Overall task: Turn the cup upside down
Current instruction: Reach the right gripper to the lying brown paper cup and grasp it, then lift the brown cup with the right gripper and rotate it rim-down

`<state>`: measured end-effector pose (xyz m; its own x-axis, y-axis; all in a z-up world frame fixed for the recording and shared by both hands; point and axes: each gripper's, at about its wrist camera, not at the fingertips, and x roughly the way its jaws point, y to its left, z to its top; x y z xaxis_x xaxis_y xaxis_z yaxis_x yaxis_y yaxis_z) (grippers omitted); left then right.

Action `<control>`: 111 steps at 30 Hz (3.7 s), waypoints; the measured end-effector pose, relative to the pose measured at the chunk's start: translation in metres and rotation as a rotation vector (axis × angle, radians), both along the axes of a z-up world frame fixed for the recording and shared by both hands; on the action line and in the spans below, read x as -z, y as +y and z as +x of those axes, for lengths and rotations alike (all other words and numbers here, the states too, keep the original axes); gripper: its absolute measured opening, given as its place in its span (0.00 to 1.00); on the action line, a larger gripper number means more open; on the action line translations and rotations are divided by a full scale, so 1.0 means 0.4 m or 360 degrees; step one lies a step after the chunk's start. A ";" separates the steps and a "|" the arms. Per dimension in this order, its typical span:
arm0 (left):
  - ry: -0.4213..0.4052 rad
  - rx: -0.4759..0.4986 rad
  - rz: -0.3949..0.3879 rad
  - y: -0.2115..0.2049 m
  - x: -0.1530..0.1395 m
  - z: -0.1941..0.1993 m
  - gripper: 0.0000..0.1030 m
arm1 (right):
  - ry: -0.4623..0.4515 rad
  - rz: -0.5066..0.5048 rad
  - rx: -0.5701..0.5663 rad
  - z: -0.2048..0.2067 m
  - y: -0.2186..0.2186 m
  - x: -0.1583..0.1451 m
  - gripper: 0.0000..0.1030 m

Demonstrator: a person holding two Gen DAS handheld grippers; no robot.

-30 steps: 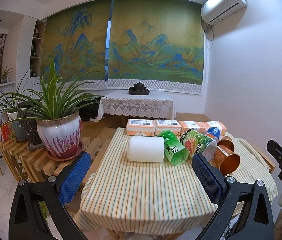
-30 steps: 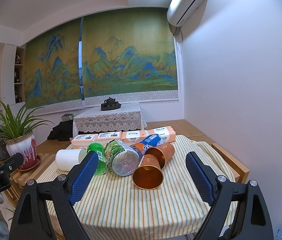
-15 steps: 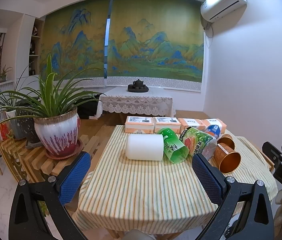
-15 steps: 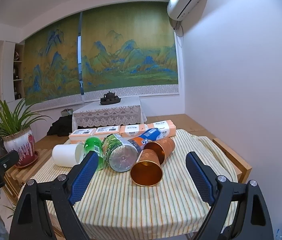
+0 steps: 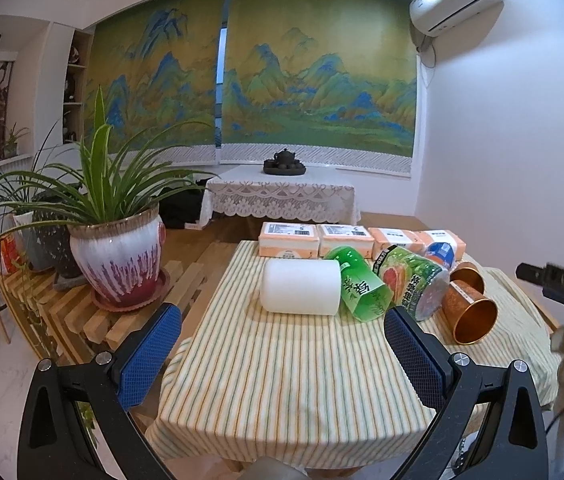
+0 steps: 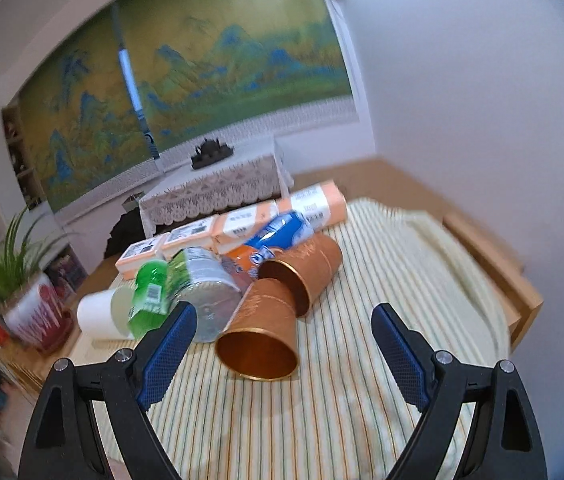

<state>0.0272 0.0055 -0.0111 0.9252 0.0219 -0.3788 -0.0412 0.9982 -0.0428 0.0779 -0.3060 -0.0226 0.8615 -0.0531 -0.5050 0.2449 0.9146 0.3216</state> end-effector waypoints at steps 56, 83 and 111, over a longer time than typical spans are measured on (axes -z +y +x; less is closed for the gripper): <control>0.0129 -0.0047 0.0027 0.043 0.067 0.084 1.00 | 0.0246 0.1432 0.0104 0.290 -0.425 0.122 0.55; 0.0128 -0.0036 -0.0007 0.140 0.055 -0.009 1.00 | 0.0357 0.1353 -0.0224 0.130 0.119 0.176 0.55; 0.0175 0.0086 -0.0005 0.110 0.043 0.019 1.00 | 0.0410 0.1091 -0.0171 0.155 0.163 0.191 0.62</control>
<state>0.0348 0.0494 -0.0283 0.8780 -0.0285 -0.4779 0.0084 0.9990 -0.0443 0.1400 -0.2409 -0.0988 0.6941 0.4246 -0.5814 0.3103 0.5523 0.7738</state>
